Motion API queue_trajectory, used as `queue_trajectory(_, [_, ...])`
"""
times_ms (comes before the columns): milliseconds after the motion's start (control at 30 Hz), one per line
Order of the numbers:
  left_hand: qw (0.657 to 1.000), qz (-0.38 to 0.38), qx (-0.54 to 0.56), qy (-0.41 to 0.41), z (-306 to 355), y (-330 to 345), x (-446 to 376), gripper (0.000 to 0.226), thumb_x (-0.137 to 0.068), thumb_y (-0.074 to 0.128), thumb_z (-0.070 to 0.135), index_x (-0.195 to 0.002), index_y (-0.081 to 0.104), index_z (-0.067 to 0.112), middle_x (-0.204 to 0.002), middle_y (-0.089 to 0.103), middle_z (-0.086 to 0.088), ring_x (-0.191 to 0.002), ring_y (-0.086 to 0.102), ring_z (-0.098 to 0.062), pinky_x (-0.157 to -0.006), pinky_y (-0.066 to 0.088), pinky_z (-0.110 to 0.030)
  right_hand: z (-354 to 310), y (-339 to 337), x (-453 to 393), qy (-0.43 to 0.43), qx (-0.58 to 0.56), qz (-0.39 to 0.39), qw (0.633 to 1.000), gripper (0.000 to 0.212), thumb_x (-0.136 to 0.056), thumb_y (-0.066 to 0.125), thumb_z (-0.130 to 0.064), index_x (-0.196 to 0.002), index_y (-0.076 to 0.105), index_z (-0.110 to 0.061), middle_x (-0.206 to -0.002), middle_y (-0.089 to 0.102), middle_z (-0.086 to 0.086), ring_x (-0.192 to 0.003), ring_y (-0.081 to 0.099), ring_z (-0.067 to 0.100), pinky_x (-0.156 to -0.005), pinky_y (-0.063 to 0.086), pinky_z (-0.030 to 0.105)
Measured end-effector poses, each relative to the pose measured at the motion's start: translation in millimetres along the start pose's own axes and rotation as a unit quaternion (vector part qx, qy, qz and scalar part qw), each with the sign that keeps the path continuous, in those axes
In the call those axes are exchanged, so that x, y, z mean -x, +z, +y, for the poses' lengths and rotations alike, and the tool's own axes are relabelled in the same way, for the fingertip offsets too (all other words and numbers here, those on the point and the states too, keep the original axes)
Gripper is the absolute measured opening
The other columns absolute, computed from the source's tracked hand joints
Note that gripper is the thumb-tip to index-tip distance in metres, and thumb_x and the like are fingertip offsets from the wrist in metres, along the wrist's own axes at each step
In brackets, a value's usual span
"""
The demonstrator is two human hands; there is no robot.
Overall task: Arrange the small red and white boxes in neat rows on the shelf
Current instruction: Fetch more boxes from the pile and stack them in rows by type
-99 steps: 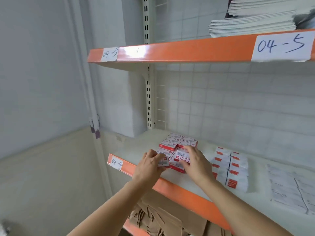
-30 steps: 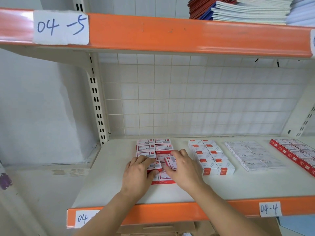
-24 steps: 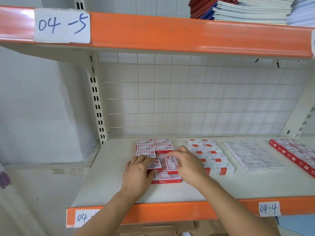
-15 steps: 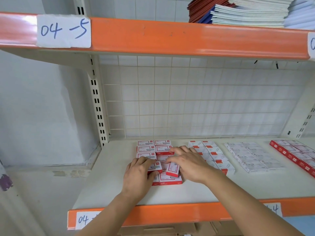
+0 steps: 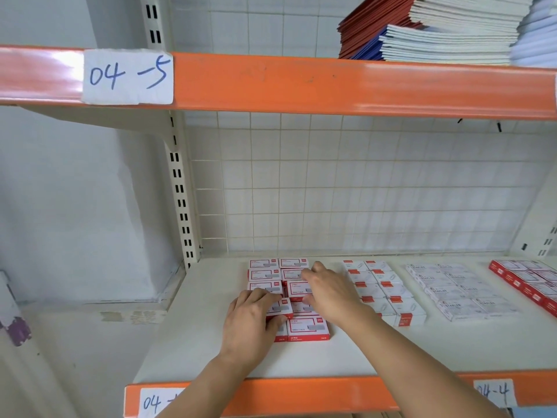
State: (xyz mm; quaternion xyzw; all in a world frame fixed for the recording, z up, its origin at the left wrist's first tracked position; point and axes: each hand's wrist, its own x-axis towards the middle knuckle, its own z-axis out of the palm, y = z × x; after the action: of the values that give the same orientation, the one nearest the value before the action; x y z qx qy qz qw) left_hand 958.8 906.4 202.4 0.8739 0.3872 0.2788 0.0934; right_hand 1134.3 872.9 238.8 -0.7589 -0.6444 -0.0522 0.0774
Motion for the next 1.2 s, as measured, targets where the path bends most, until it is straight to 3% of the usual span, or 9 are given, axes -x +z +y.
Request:
queue_trajectory(200, [1.0,0.014,0.013,-0.004,-1.9,-0.6,-0.7,0.037,-0.088,0.058,0.038,-0.125,0.056,0.035,-0.123,0.052,0.021,-0.118,0.04,-0.007,-0.098,0.026,-0.018,-4.7,9.0,-1.5,0.011,-0.034,0.04,0.999,0.045,-0.091,0.06,-0.03,-0.133,0.046,-0.023,-0.128,0.047,-0.001,-0.106,0.057,0.016,-0.069,0.035,0.023])
queue_trajectory(333, [1.0,0.019,0.014,-0.01,-3.2,-1.9,-1.1,0.037,-0.088,0.06,0.035,-0.124,0.057,0.036,-0.122,0.052,0.021,-0.118,0.039,-0.008,-0.096,0.027,-0.018,-3.2,10.2,8.4,0.021,-0.031,0.086,0.996,0.042,-0.094,0.051,-0.039,-0.133,0.044,-0.025,-0.13,0.046,-0.005,-0.114,0.05,0.015,-0.079,0.046,0.028])
queue_trajectory(500, [1.0,0.023,0.011,-0.006,-1.6,-2.3,1.5,0.037,-0.083,0.058,0.025,-0.118,0.061,0.037,-0.123,0.044,0.015,-0.119,0.036,-0.01,-0.098,0.029,-0.02,-13.7,18.9,25.8,0.002,-0.082,0.149,0.985,0.037,-0.094,0.048,-0.038,-0.129,0.049,-0.026,-0.125,0.05,-0.008,-0.114,0.047,0.015,-0.09,0.037,0.028])
queue_trajectory(700, [0.998,0.035,0.054,-0.026,-2.2,-4.1,2.5,0.036,-0.082,0.056,0.006,-0.111,0.065,0.025,-0.113,0.052,0.011,-0.11,0.043,-0.012,-0.086,0.042,-0.021,-13.8,23.3,34.6,-0.001,-0.116,0.151,0.982,0.036,-0.095,0.047,-0.032,-0.131,0.048,-0.026,-0.127,0.05,-0.01,-0.116,0.046,0.013,-0.095,0.039,0.027])
queue_trajectory(967, [0.997,0.042,0.058,-0.006,10.8,-9.4,-3.3,0.03,-0.087,0.062,0.026,-0.117,0.062,0.021,-0.12,0.056,0.004,-0.113,0.046,-0.02,-0.095,0.037,-0.031,5.2,12.8,54.0,0.005,-0.076,0.115,0.99,0.04,-0.095,0.045,-0.038,-0.134,0.044,-0.027,-0.135,0.05,-0.011,-0.124,0.044,0.011,-0.104,0.032,0.026])
queue_trajectory(1200, [0.993,-0.089,0.052,0.063,62.3,11.0,-20.6,0.045,-0.094,0.045,0.044,-0.136,0.045,0.029,-0.14,0.041,0.009,-0.13,0.033,-0.016,-0.107,0.027,-0.029,50.2,-8.4,87.5,0.099,-0.039,0.122,0.987,0.043,-0.094,0.047,-0.038,-0.134,0.046,-0.024,-0.136,0.05,-0.008,-0.129,0.04,0.015,-0.106,0.029,0.029])
